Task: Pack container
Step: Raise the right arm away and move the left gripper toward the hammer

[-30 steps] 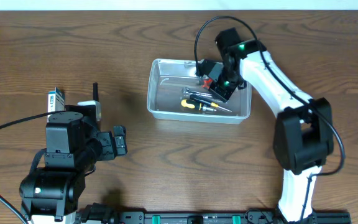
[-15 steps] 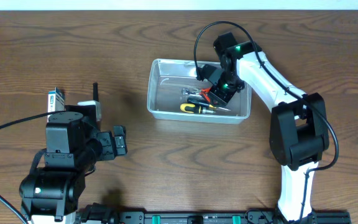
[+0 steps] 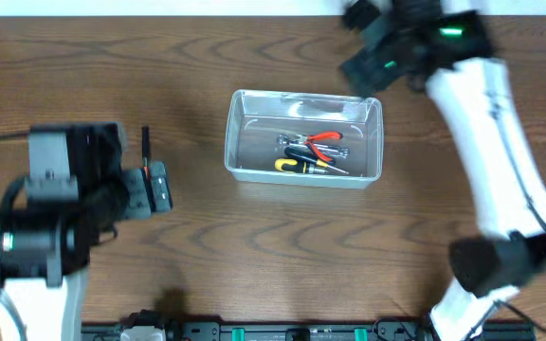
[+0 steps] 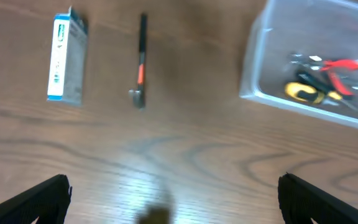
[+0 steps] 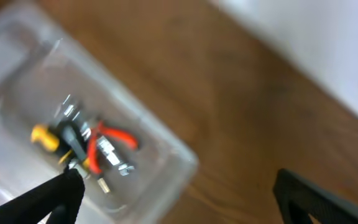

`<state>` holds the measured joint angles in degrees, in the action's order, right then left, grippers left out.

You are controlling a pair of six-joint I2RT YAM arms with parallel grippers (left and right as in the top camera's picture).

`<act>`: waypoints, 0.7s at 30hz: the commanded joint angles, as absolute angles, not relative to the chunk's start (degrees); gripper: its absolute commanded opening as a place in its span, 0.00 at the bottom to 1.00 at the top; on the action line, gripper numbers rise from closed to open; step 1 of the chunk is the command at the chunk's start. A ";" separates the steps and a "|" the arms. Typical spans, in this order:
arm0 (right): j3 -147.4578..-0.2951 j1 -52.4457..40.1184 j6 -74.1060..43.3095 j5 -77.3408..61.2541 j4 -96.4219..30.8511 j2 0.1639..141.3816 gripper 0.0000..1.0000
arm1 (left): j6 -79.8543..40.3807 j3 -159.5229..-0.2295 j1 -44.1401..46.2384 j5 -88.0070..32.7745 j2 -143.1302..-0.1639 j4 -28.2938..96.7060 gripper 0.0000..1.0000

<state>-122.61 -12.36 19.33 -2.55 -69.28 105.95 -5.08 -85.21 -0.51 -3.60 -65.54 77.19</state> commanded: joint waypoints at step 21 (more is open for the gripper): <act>-121.80 13.45 4.80 -5.82 -74.11 101.01 0.99 | 14.98 -61.36 -10.28 -2.11 -88.88 46.24 0.98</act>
<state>-122.02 13.23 5.98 -4.80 -74.30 100.88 11.90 -63.94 -9.98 -2.57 -88.73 47.94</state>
